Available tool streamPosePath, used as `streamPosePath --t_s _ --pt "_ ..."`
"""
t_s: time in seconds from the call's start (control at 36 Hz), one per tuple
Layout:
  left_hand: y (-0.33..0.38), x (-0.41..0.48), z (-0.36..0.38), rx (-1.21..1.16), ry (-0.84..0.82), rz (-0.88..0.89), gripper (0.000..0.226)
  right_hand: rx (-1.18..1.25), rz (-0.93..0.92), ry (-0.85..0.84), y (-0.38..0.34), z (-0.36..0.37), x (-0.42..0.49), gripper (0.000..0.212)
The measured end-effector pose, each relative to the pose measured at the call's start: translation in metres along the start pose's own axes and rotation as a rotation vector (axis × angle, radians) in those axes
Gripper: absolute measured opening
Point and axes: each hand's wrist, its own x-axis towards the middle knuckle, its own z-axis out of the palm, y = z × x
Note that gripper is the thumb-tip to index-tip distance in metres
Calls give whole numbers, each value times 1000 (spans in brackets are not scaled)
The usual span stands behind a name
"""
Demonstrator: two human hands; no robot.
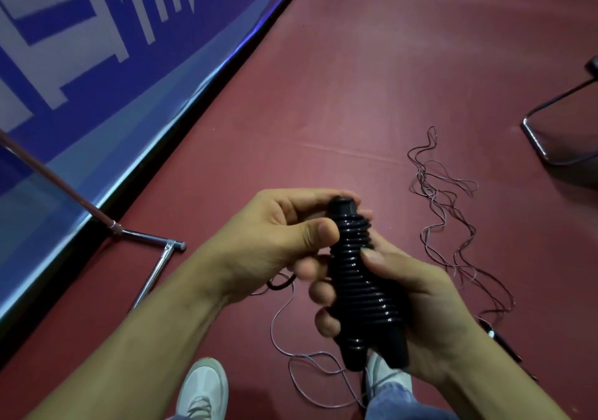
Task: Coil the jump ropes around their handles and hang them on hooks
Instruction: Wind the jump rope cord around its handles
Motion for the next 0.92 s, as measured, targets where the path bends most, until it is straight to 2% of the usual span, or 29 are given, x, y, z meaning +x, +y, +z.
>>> streamPosePath --t_s 0.06,0.11,0.19,0.31,0.33,0.39,0.47,0.56,0.61,0.69,0.75,0.81,0.92 --pt "-3 3 0 8 115 8 48 -121 -18 133 -2 -4 1 46" --pt "-6 5 -1 64 196 -9 38 -308 -32 271 -5 -6 3 40" --pt "-10 8 0 151 303 -24 30 -603 -16 404 -8 -6 7 38" --pt "-10 11 10 210 294 31 21 -802 -82 502 -2 -2 9 35" --pt "-11 12 11 209 278 39 16 -815 -96 514 0 -1 9 41" --pt "-10 12 11 191 242 34 10 -773 -122 529 4 1 9 52" --pt "-6 9 10 138 150 7 27 -679 -148 525 2 4 9 46" --pt "-1 7 6 74 47 20 23 -523 -109 486 1 7 8 46" --pt "-1 5 4 55 11 42 31 -431 -75 444 0 9 6 48" --pt "-2 4 2 5 59 43 33 -265 -29 327 -4 13 3 59" --pt "-3 3 3 16 97 44 28 -159 -5 232 -7 15 3 58" --pt "-5 2 4 -17 52 55 21 -127 -9 174 -9 16 2 56" --pt "-3 -1 0 -123 -12 56 33 -114 -39 211 -12 15 3 52"
